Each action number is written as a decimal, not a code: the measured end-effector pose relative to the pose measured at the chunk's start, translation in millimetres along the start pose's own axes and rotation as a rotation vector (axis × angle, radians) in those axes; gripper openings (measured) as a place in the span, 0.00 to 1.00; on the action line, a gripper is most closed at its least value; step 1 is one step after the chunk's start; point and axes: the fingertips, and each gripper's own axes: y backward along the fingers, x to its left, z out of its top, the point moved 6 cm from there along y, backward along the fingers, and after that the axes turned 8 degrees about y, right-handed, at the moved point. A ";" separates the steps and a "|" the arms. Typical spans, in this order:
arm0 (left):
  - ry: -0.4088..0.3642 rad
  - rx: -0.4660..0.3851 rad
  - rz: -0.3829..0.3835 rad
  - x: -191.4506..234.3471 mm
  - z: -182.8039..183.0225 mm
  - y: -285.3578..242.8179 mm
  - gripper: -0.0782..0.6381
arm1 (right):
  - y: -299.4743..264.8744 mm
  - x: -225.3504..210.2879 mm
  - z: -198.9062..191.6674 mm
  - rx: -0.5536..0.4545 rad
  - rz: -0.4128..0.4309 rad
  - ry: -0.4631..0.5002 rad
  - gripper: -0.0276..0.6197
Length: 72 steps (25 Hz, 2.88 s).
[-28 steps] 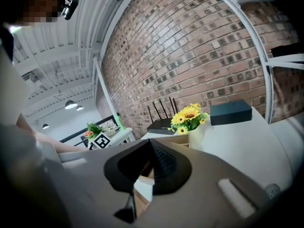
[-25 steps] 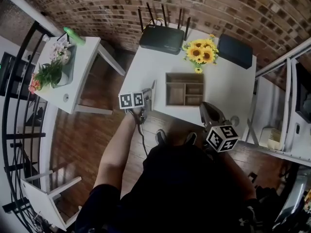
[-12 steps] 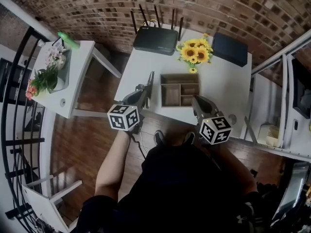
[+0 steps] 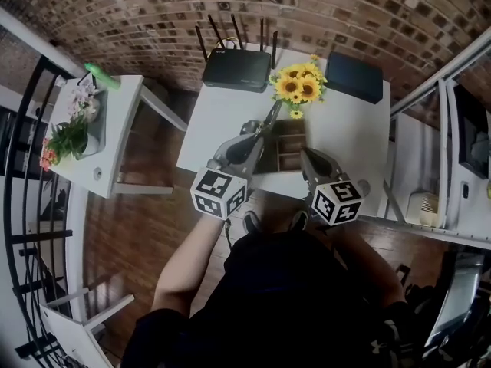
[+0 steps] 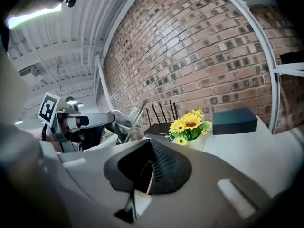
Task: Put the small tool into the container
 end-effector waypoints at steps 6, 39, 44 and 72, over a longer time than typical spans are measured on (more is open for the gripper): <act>-0.033 0.006 -0.041 -12.7 -4.0 -30.1 0.12 | 13.9 -10.4 -1.9 -0.009 -0.039 -0.014 0.06; -0.187 0.125 0.054 24.6 -115.1 -35.1 0.12 | 17.5 -11.9 -25.1 0.055 -0.046 -0.026 0.06; -0.183 0.152 0.067 31.4 -127.7 -31.8 0.12 | 16.1 -11.8 -27.1 0.060 -0.045 -0.032 0.06; -0.104 0.290 0.141 30.7 -158.6 -19.6 0.13 | 10.8 -0.6 -41.9 0.084 -0.001 -0.073 0.06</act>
